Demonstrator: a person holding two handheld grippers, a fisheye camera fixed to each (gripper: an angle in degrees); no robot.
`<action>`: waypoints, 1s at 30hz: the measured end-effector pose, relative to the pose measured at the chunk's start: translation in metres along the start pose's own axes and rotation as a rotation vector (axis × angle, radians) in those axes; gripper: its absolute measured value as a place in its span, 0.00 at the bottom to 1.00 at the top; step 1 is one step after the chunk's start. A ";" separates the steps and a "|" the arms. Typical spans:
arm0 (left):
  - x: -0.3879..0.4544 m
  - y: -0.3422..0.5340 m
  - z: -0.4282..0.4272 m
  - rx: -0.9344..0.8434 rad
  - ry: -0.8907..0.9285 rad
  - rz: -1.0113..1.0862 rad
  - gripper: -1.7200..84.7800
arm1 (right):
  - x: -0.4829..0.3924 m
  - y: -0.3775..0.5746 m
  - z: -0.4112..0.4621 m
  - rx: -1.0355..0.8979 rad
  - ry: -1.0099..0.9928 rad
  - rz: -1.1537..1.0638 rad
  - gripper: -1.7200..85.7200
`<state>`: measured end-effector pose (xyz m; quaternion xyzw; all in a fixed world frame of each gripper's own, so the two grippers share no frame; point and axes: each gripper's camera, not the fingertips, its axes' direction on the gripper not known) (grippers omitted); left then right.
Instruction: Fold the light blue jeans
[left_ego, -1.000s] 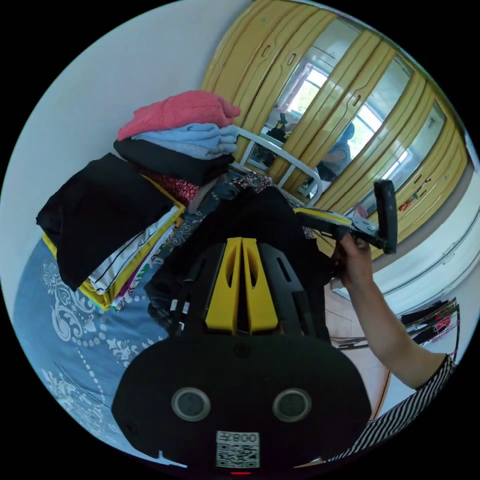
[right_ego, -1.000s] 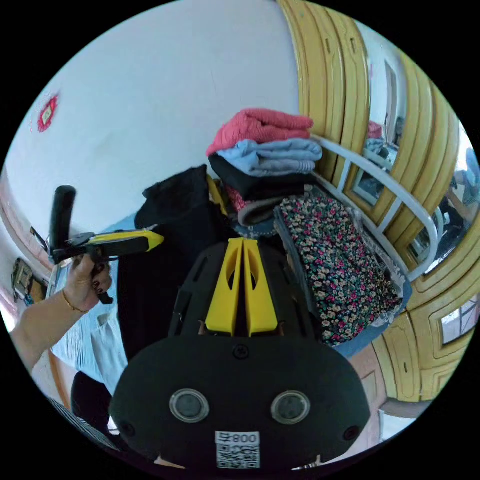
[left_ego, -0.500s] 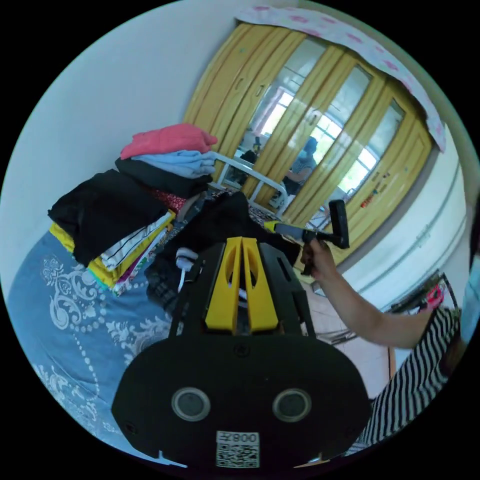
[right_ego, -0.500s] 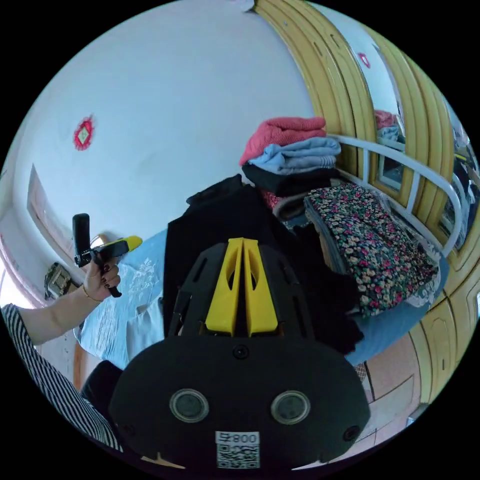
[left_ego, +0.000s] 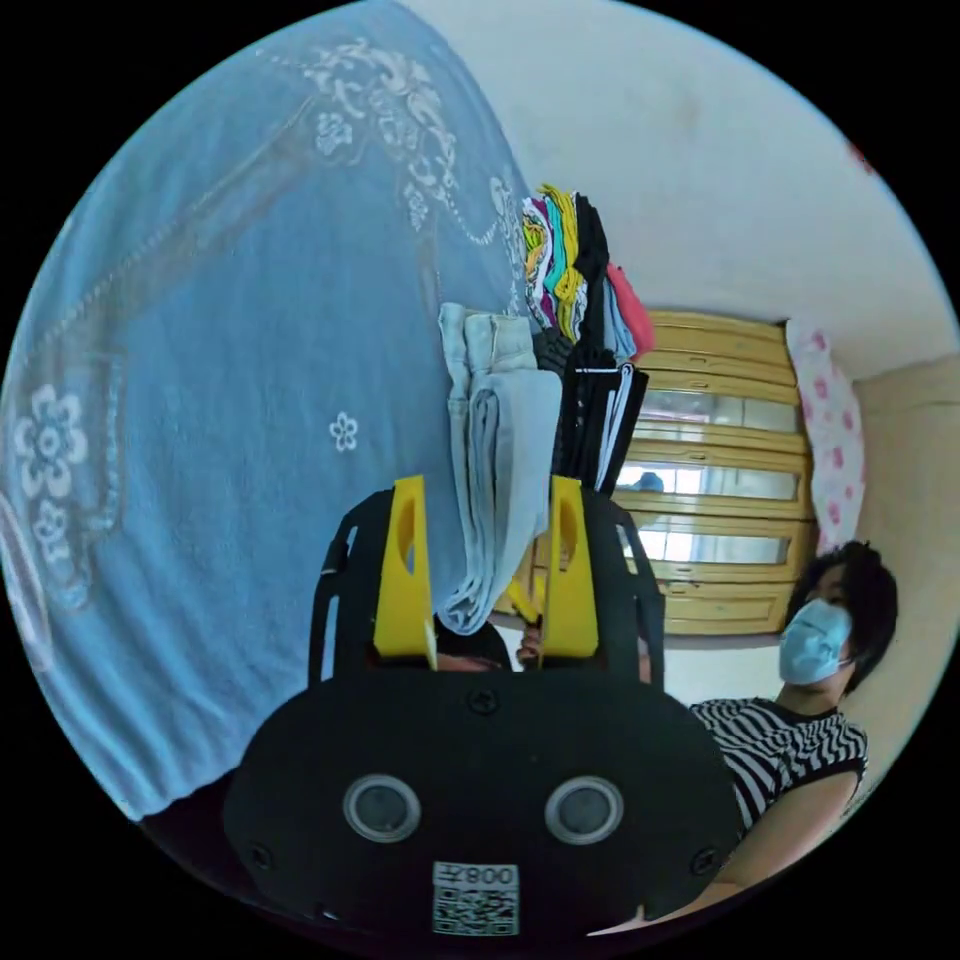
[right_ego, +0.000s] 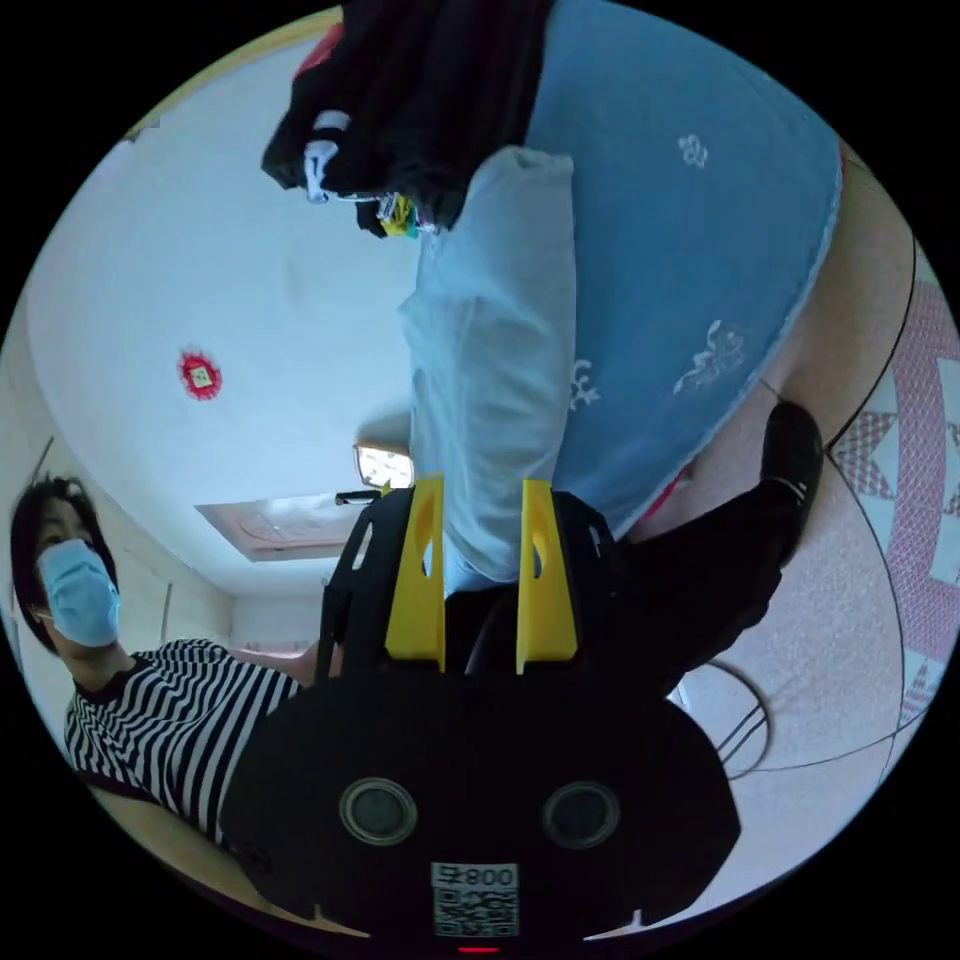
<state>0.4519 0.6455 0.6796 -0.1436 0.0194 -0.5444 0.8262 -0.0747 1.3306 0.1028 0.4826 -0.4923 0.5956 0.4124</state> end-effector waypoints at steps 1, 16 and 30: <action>-0.003 -0.002 0.001 -0.009 0.016 -0.002 0.22 | 0.007 -0.002 0.006 -0.019 -0.008 0.016 0.15; -0.023 -0.040 -0.019 -0.086 -0.045 0.059 0.17 | 0.053 0.004 0.057 -0.082 -0.086 0.078 0.15; 0.050 0.018 -0.070 -0.090 0.027 0.181 0.12 | -0.014 0.037 0.013 -0.060 -0.152 -0.136 0.03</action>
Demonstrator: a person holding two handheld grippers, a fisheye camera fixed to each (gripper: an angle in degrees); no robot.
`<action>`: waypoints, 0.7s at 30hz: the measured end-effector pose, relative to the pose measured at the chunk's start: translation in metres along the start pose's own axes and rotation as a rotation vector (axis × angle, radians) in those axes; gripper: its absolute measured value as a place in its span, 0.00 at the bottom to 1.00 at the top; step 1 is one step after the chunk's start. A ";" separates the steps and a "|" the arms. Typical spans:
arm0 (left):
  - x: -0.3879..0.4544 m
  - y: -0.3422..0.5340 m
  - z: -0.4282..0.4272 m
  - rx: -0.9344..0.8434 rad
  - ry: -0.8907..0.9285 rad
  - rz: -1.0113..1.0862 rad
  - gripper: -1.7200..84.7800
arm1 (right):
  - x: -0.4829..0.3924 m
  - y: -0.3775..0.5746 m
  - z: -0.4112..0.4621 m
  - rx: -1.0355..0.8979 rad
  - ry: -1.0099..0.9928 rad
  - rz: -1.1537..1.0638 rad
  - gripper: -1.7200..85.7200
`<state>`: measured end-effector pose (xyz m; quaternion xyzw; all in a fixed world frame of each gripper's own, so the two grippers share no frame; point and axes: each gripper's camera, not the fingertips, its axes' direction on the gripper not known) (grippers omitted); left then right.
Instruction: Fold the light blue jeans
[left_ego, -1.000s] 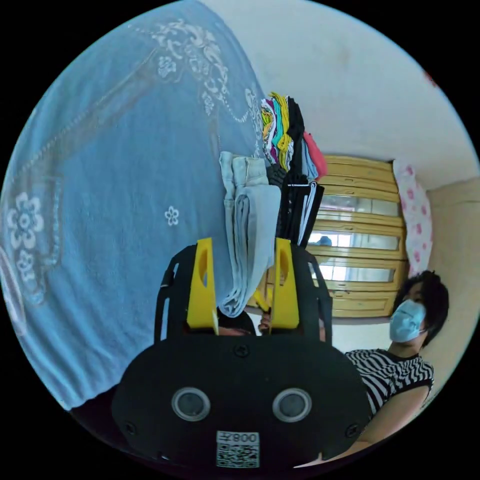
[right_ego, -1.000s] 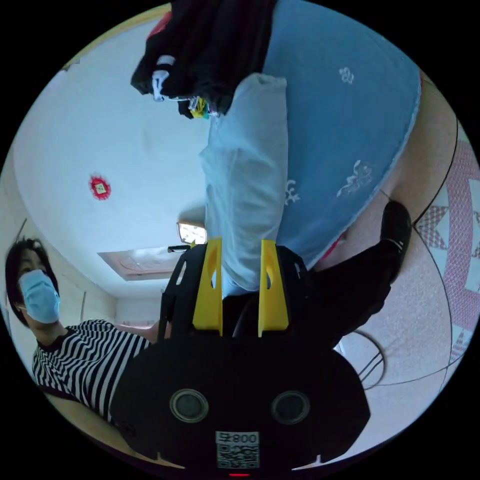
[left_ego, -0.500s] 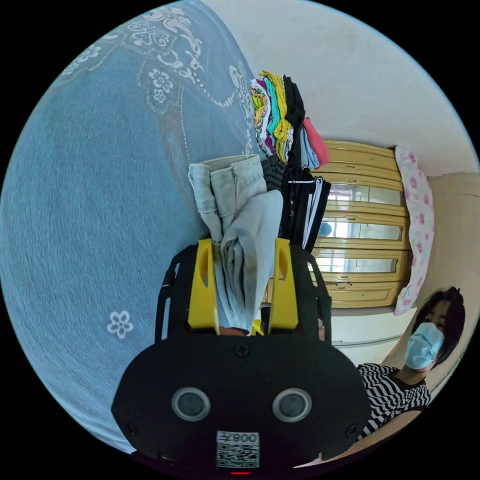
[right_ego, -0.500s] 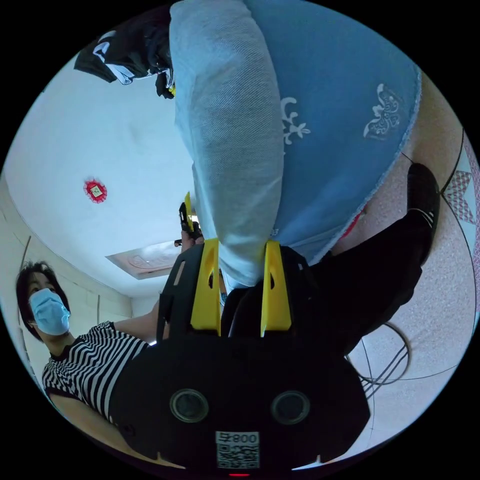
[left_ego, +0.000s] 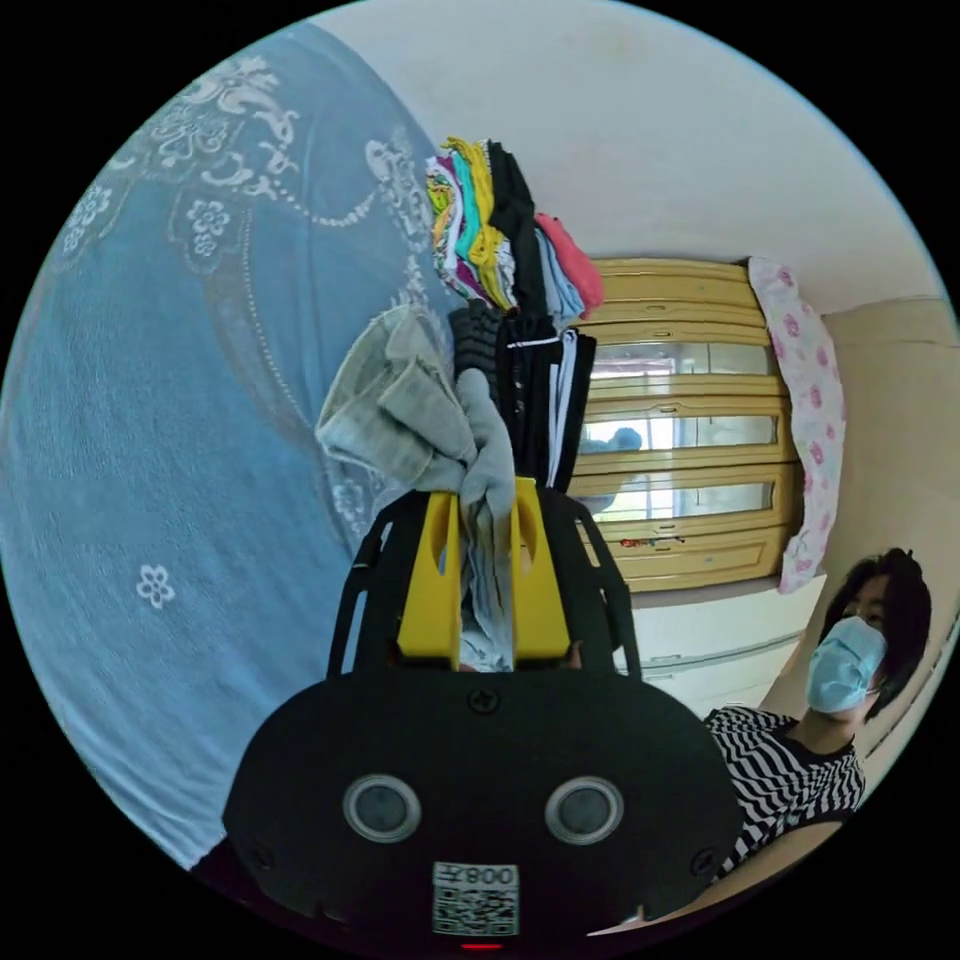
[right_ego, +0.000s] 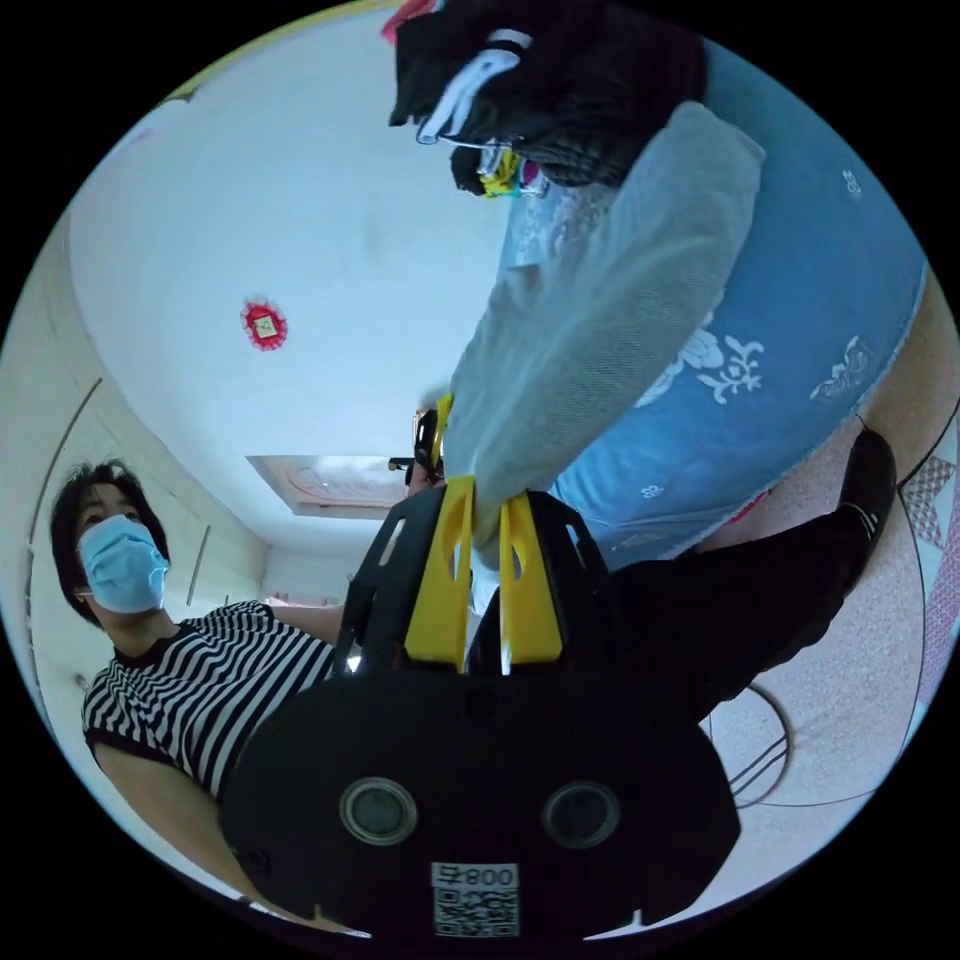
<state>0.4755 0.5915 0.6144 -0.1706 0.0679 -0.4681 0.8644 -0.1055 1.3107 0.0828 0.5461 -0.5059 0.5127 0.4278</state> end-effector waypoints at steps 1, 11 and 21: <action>0.006 0.004 -0.002 0.000 -0.005 0.008 0.12 | -0.009 0.005 -0.004 0.006 -0.004 -0.017 0.03; 0.104 0.077 -0.042 0.006 -0.012 0.095 0.12 | -0.078 0.072 0.003 -0.039 -0.047 -0.130 0.02; 0.193 0.124 -0.053 0.044 0.024 0.177 0.12 | -0.130 0.124 0.010 -0.024 -0.062 -0.230 0.02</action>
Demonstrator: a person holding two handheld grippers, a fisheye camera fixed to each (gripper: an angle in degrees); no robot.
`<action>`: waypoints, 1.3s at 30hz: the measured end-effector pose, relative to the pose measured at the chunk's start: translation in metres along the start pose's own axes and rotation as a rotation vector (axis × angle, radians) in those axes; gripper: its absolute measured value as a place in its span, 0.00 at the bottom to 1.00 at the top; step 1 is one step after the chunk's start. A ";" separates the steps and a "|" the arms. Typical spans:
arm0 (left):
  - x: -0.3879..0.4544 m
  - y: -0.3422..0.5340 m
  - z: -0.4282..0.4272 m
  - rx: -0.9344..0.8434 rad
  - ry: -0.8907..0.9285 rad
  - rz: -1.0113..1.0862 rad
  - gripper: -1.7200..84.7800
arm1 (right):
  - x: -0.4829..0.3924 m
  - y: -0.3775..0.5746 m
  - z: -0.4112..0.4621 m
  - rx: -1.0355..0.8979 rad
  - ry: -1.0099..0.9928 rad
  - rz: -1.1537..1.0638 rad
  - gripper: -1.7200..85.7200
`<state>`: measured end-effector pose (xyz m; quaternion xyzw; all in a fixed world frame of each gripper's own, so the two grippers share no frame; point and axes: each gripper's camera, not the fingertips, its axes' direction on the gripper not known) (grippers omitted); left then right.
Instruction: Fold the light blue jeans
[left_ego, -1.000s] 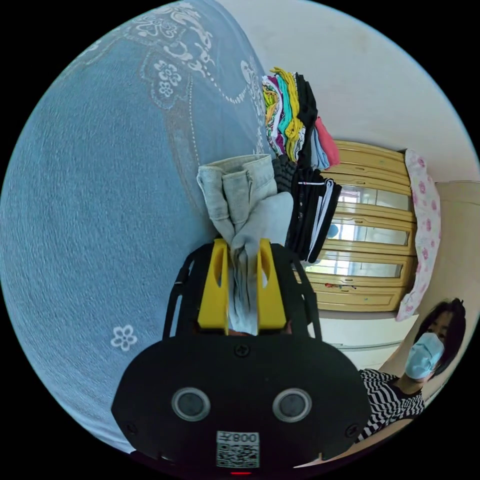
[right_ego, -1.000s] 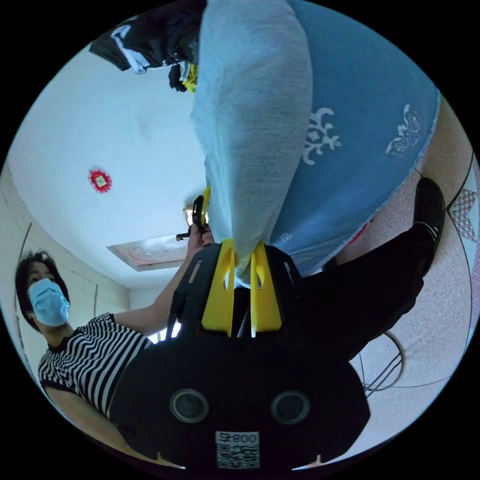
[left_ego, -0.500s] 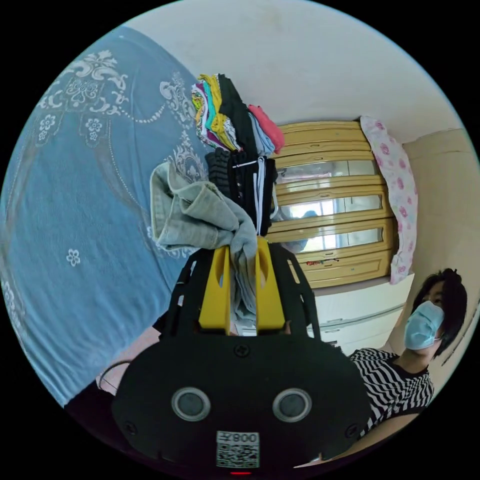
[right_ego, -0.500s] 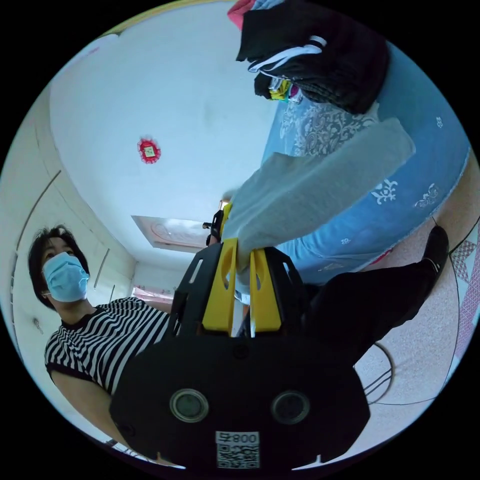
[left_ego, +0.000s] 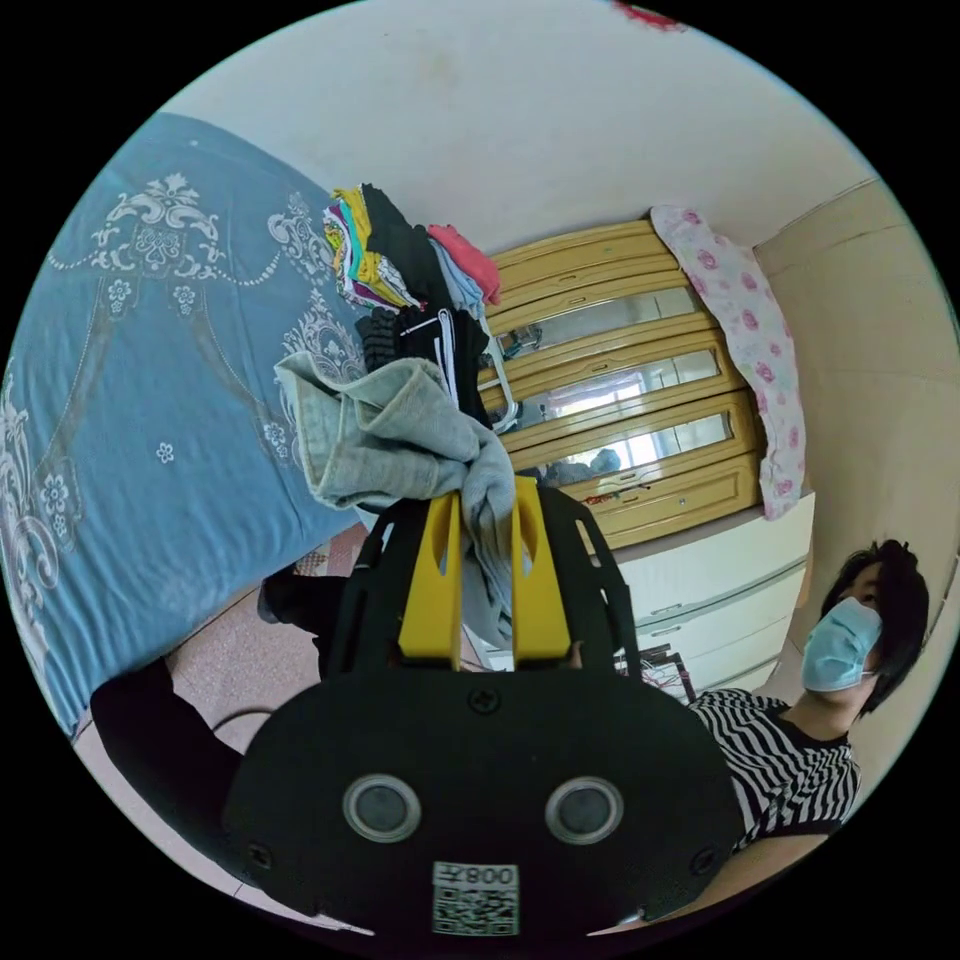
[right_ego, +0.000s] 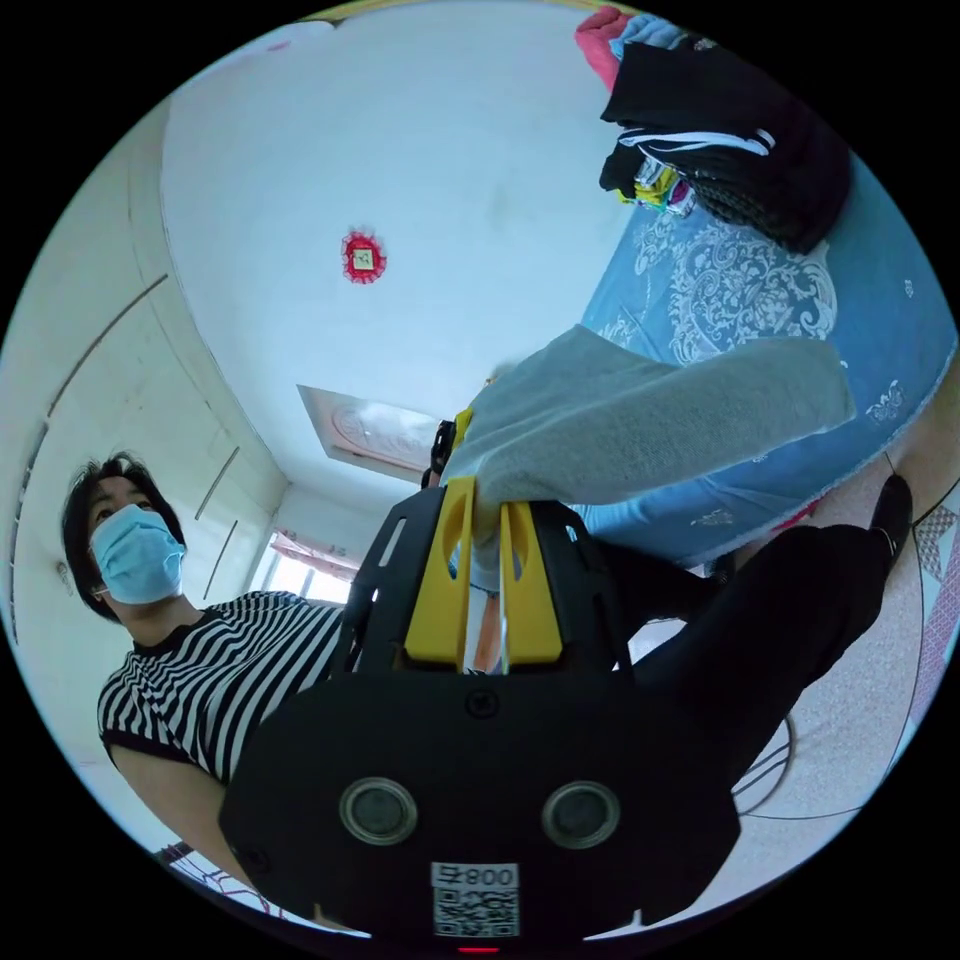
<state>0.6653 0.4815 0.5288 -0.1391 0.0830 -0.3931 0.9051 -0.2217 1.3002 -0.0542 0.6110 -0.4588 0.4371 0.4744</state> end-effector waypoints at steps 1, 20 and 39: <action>0.005 0.000 0.001 0.003 0.006 0.001 0.12 | -0.007 0.001 0.000 0.007 0.003 -0.013 0.02; 0.102 -0.144 0.117 -0.045 -0.047 0.010 0.11 | 0.016 -0.134 0.029 0.002 -0.075 0.061 0.02; 0.488 -0.388 0.397 -0.262 -0.212 0.857 0.10 | -0.078 -0.347 -0.058 0.387 -0.114 -0.080 0.04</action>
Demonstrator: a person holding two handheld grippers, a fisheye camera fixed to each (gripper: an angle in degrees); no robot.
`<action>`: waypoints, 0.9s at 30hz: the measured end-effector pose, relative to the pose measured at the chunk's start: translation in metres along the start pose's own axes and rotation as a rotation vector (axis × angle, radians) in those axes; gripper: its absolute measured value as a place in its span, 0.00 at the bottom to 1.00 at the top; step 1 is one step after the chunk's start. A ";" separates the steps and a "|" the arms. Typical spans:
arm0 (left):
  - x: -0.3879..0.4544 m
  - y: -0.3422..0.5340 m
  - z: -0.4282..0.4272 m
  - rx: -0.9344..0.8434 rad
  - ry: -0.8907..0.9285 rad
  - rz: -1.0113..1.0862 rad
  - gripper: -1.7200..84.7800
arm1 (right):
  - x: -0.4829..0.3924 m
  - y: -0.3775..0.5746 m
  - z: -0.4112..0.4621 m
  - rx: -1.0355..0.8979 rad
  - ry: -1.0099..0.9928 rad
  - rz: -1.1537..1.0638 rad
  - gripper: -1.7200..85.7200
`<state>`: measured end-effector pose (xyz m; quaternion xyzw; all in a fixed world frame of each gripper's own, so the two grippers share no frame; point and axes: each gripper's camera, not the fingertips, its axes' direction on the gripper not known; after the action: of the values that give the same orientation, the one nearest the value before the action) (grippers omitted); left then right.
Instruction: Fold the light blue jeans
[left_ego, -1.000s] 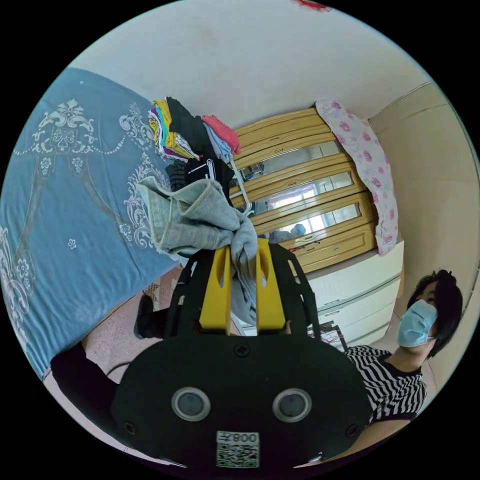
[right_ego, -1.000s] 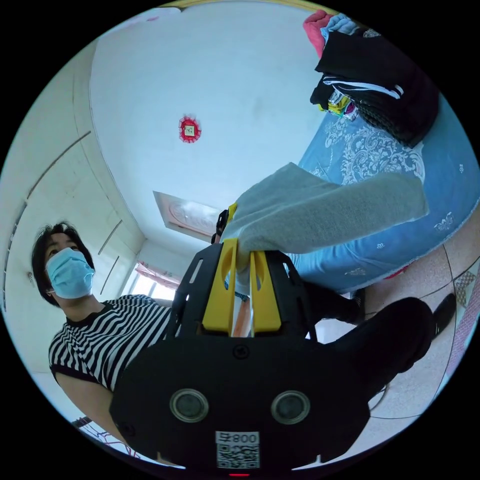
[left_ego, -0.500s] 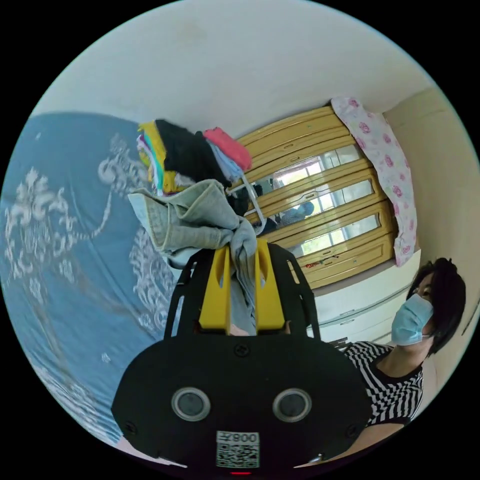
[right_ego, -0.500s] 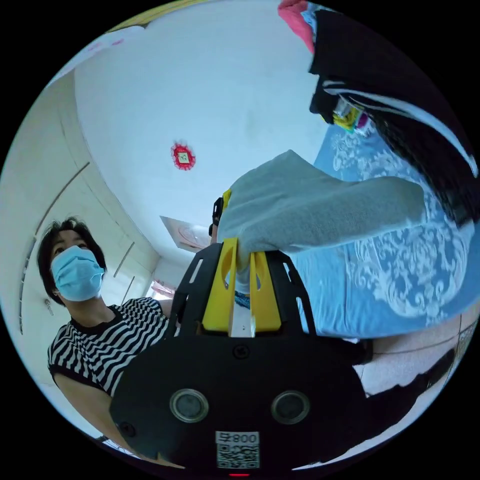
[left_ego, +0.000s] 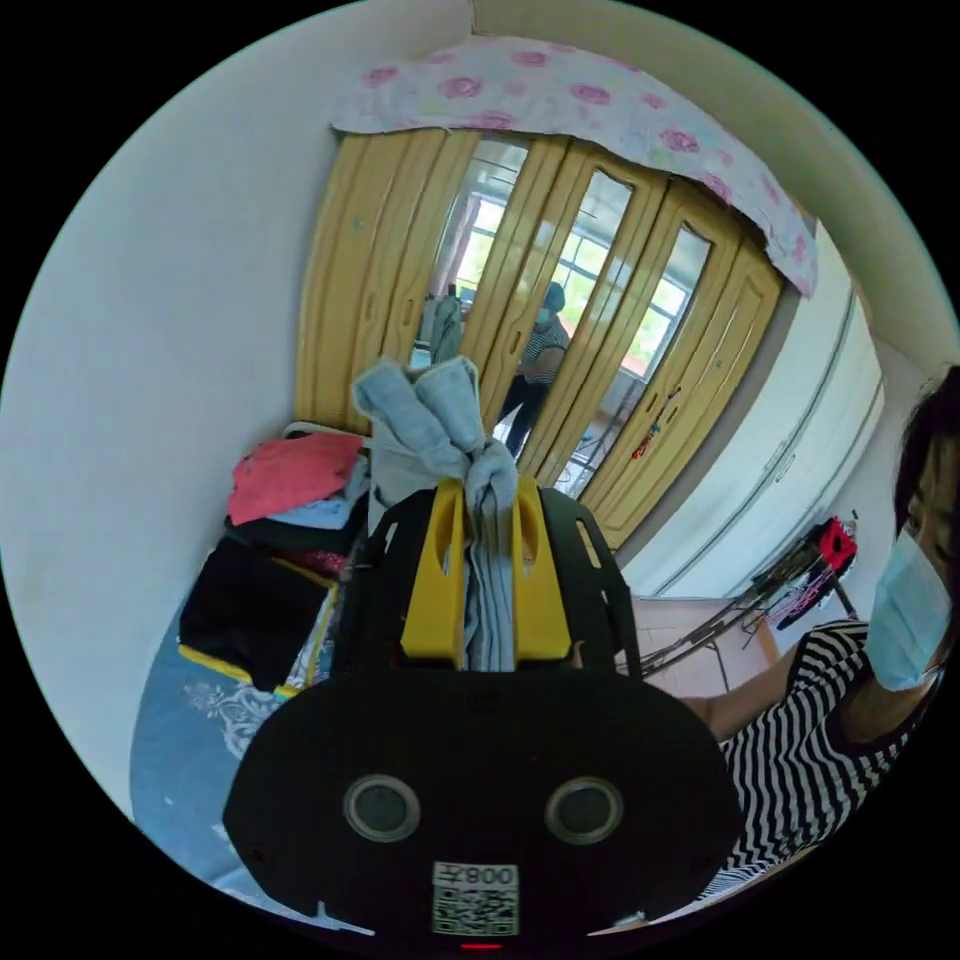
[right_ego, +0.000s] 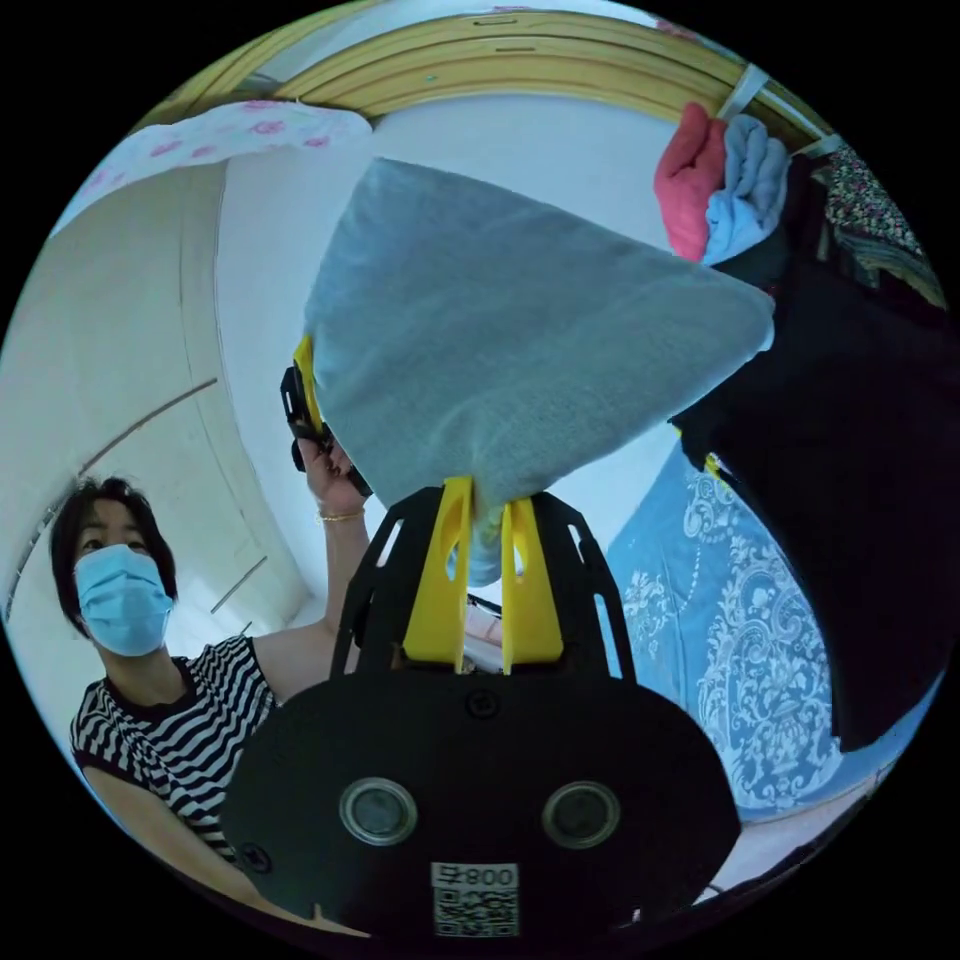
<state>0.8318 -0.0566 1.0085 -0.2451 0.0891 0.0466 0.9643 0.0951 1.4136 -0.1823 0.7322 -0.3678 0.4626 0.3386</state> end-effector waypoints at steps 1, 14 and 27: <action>-0.001 -0.005 0.009 -0.008 0.013 -0.008 0.10 | -0.001 -0.005 -0.013 0.002 0.033 0.017 0.04; -0.042 0.008 0.085 -0.064 0.142 -0.499 0.10 | -0.063 0.024 -0.084 -0.188 0.007 0.221 0.03; -0.136 -0.025 0.205 -0.199 -0.101 -0.821 0.11 | 0.017 -0.071 -0.116 -0.196 -0.052 0.392 0.03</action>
<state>0.7324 0.0140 1.2233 -0.3495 -0.0681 -0.3210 0.8776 0.1111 1.5423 -0.1383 0.6220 -0.5549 0.4625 0.3023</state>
